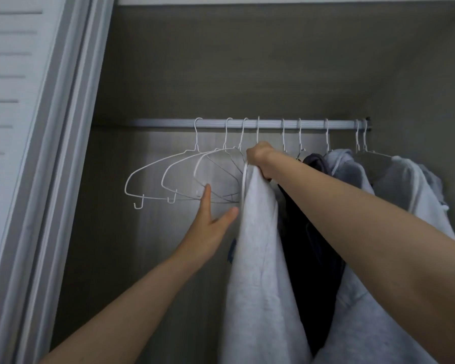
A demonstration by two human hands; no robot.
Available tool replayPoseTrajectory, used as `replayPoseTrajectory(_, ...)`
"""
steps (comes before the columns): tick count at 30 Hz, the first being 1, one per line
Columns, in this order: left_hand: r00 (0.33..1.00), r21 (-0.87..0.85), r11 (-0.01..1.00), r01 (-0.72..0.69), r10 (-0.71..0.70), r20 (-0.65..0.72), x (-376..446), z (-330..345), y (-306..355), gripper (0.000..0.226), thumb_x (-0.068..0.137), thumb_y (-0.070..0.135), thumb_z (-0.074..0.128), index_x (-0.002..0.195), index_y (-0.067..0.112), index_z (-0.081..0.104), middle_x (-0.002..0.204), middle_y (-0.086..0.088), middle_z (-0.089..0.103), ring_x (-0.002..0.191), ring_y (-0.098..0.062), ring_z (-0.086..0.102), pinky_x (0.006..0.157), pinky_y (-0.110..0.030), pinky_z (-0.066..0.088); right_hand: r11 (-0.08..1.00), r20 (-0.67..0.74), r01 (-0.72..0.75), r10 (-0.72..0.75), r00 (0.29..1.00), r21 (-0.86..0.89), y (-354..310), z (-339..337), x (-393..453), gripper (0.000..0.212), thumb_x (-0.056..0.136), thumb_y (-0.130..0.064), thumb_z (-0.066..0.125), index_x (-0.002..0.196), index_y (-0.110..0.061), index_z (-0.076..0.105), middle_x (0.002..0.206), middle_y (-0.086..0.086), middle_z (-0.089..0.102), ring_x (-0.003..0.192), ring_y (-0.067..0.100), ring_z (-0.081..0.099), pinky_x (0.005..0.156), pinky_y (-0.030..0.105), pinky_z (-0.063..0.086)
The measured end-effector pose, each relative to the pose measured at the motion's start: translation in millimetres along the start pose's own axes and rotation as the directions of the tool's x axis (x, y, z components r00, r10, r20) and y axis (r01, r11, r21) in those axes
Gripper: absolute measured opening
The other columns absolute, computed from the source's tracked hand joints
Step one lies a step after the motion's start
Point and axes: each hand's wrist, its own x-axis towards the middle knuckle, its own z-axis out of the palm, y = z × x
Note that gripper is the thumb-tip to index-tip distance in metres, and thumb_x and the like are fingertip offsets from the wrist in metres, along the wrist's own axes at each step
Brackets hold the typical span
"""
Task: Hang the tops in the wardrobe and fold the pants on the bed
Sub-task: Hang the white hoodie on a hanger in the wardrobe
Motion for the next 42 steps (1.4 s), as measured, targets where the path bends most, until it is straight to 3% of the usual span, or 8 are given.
replayPoseTrajectory(6,0.984,0.157,0.984,-0.089,0.062,0.169,-19.2,28.2,-15.8,0.104,0.077,0.032,0.078,0.154,0.034,0.008,0.150,0.021,0.032,0.133,0.000,0.038,0.110,-0.023,0.035,0.997,-0.006,-0.019,0.020,1.000,0.079,4.5,9.2,2.1,0.009,0.094,-0.011,0.046,0.103,-0.008,0.046,0.077,0.009,0.049,0.067,0.020,0.051,0.071,0.031,0.044)
replayPoseTrajectory(9,0.982,0.361,0.923,-0.133,0.072,0.177,-34.0,34.4,-19.8,0.086,0.081,0.007,0.065,0.151,0.027,0.021,0.128,0.010,0.049,0.118,-0.013,0.052,0.078,-0.007,0.039,0.997,0.047,-0.046,0.043,0.998,0.061,11.3,0.2,-5.6,0.011,0.091,-0.008,0.050,0.102,-0.006,0.045,0.072,0.011,0.049,0.060,0.021,0.051,0.054,0.025,0.044)
replayPoseTrajectory(13,0.982,0.547,0.819,-0.175,0.189,0.032,-51.5,20.0,-14.4,0.034,0.084,0.005,0.056,0.116,0.015,0.055,0.088,0.001,0.057,0.082,-0.025,0.059,0.068,-0.019,0.037,0.991,0.108,-0.061,0.048,0.993,0.122,23.0,-9.6,-7.6,0.022,0.091,-0.008,0.055,0.110,-0.005,0.047,0.089,0.015,0.059,0.068,0.021,0.059,0.054,0.026,0.050)
replayPoseTrajectory(17,0.971,0.605,0.778,-0.171,0.238,-0.031,-68.3,10.1,-14.0,0.011,0.085,0.019,0.061,0.085,0.015,0.051,0.070,0.002,0.056,0.069,-0.025,0.055,0.062,-0.030,0.038,0.991,0.102,-0.045,0.032,0.994,0.127,27.8,-13.3,-11.8,0.035,0.086,-0.005,0.061,0.118,-0.002,0.049,0.099,0.019,0.062,0.077,0.024,0.063,0.054,0.027,0.050)
replayPoseTrajectory(22,0.995,0.555,0.828,-0.087,0.048,0.084,-92.5,19.7,-38.8,0.029,0.089,0.027,0.065,0.110,0.015,0.048,0.097,0.006,0.058,0.078,-0.006,0.054,0.062,-0.014,0.035,0.999,0.084,-0.011,0.009,0.996,0.033,29.8,-9.0,-31.5,0.036,0.087,-0.013,0.056,0.121,-0.004,0.047,0.086,0.011,0.054,0.073,0.024,0.057,0.058,0.026,0.046)
replayPoseTrajectory(29,0.998,0.525,0.849,-0.059,0.032,0.060,-128.5,23.1,-52.1,0.037,0.092,0.022,0.061,0.123,0.019,0.040,0.106,-0.001,0.062,0.092,-0.018,0.061,0.075,-0.027,0.045,0.959,-0.104,0.226,-0.246,0.964,-0.173,57.6,12.2,-69.9,0.064,0.089,-0.022,0.054,0.142,-0.006,0.022,0.132,0.022,0.041,0.115,0.039,0.047,0.092,0.038,0.042)
replayPoseTrajectory(35,0.997,0.537,0.843,-0.025,-0.016,0.072,-147.8,34.4,-43.8,0.054,0.092,0.010,0.059,0.139,0.023,0.037,0.123,0.007,0.059,0.105,-0.002,0.054,0.081,0.005,0.031,0.915,-0.071,0.346,-0.367,0.928,-0.205,73.2,7.6,-94.7,0.067,0.090,-0.022,0.055,0.146,-0.009,0.021,0.150,0.026,0.022,0.134,0.044,0.030,0.111,0.048,0.029)
replayPoseTrajectory(42,0.987,0.656,0.738,0.159,-0.129,-0.094,-182.6,60.1,-19.9,0.047,0.090,0.010,0.054,0.132,0.023,0.038,0.111,-0.010,0.066,0.101,-0.034,0.062,0.078,-0.034,0.048,0.913,0.002,0.396,-0.398,0.917,-0.097,92.6,-18.0,-151.7,0.062,0.086,-0.015,0.053,0.141,-0.003,0.026,0.141,0.018,0.036,0.125,0.037,0.041,0.097,0.033,0.038)
